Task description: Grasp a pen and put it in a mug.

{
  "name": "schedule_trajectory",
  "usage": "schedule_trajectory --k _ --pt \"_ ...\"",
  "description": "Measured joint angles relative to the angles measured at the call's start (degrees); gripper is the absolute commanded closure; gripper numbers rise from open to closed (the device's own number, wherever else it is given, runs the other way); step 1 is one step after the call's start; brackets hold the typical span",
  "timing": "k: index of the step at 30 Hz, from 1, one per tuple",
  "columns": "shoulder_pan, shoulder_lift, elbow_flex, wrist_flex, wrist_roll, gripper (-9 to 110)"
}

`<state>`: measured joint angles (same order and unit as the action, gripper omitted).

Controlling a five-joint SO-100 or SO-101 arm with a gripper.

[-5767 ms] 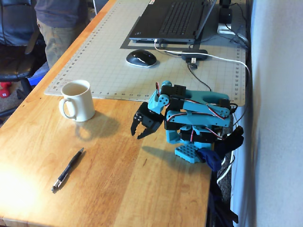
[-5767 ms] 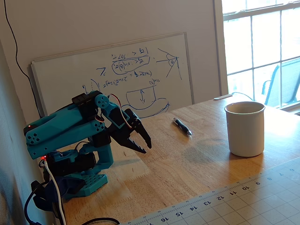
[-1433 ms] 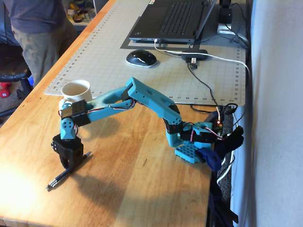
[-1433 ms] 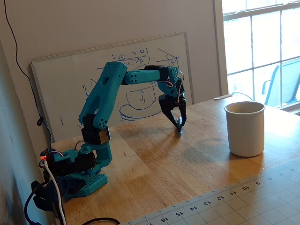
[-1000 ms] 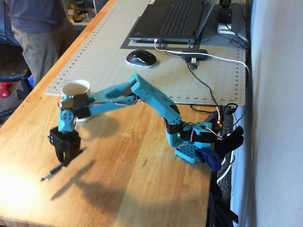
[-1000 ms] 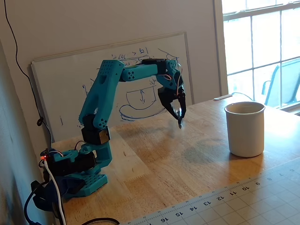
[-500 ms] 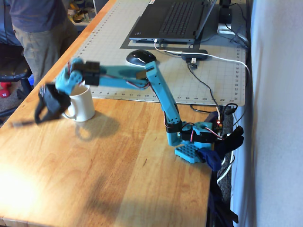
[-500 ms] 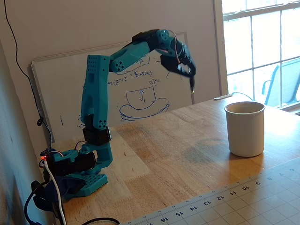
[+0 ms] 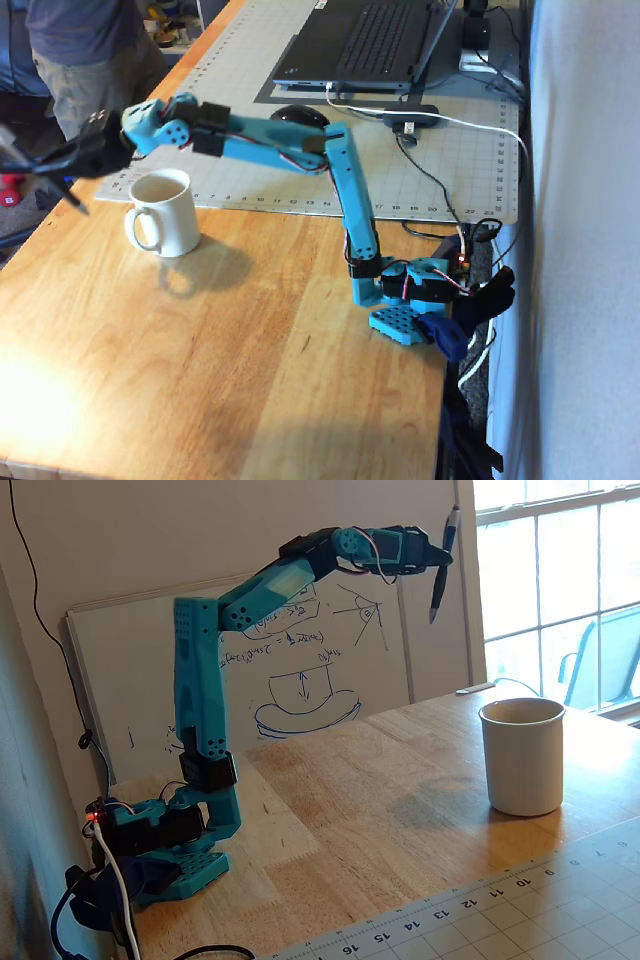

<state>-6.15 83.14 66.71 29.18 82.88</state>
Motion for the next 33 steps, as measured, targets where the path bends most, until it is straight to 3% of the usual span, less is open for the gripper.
schedule_trajectory --k 7,16,25,33 --pt "7.6 13.0 17.4 -6.6 2.4 98" --pt "14.0 25.7 39.7 -25.2 2.4 99" --pt "19.6 27.2 58.4 -46.9 2.4 99" --pt "23.3 27.2 62.3 -60.0 2.4 99"
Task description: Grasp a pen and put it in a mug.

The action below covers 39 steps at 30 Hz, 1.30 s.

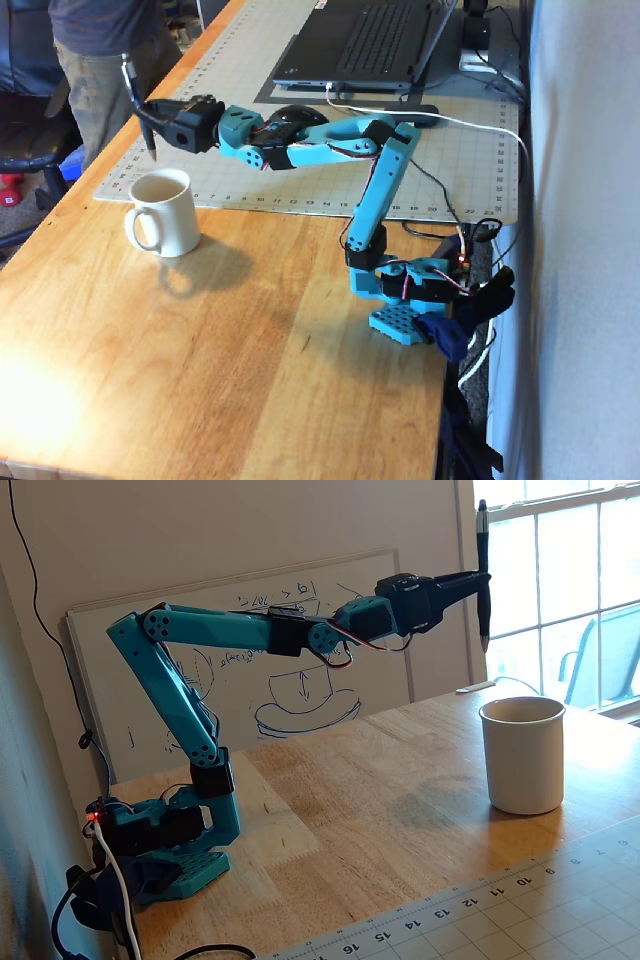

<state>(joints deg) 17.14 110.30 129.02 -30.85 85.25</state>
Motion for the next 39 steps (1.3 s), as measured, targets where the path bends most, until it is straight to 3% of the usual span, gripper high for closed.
schedule_trajectory --k 34,39 --pt "1.1 -20.9 -3.4 -2.6 0.0 98" --pt "1.1 -20.9 -3.4 -2.6 0.0 92"
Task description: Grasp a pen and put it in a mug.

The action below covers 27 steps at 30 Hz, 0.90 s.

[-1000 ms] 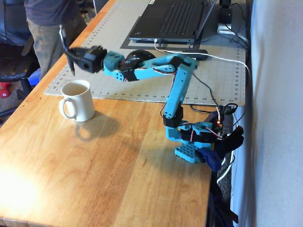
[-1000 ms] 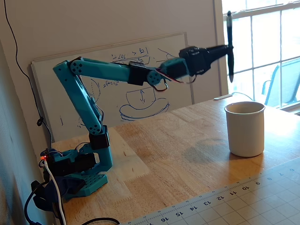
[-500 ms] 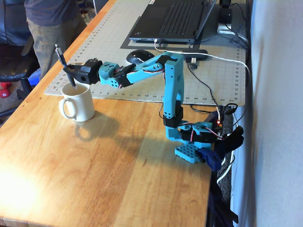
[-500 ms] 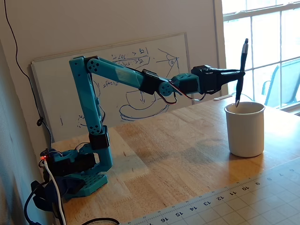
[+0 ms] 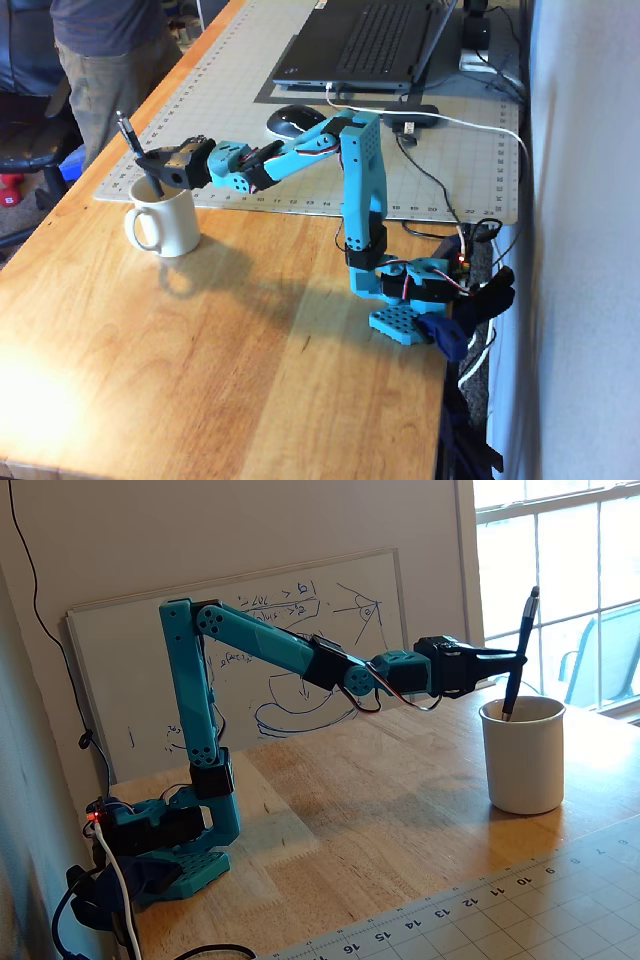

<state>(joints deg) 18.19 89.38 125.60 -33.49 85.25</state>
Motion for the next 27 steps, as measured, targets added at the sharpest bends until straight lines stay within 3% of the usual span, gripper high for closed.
schedule_trajectory --k 7,17,27 --pt "-1.2 0.0 0.0 0.0 0.0 83" --pt "-2.6 10.0 0.0 1.6 -0.8 88" --pt "-2.8 30.8 0.0 30.2 -27.4 101"
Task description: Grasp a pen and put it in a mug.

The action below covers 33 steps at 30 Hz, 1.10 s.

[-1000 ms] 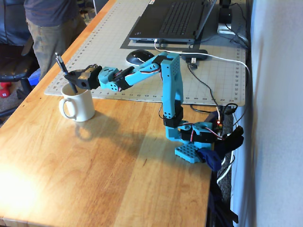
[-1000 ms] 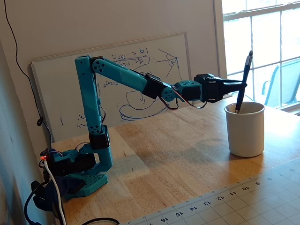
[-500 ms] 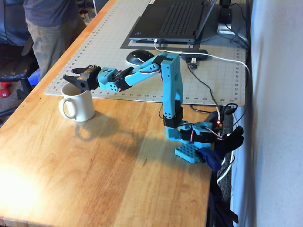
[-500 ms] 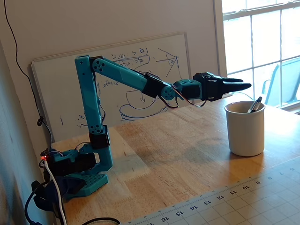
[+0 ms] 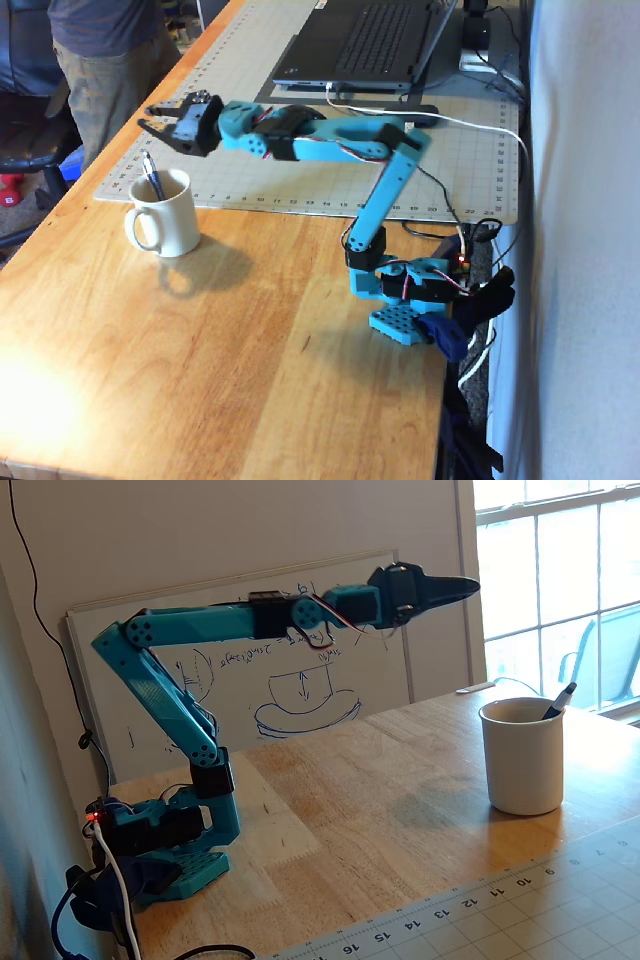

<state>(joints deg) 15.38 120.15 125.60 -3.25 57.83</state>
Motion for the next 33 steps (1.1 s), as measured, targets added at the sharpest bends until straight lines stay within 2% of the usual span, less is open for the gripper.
schedule_trajectory --k 10,16,24,33 --pt "-6.2 16.2 0.4 32.5 -29.9 102" --pt "-9.3 27.0 10.5 45.3 -46.5 102" --pt "-9.3 41.0 32.3 48.0 -59.2 102" --pt "-9.3 54.8 51.5 48.0 -61.4 102"
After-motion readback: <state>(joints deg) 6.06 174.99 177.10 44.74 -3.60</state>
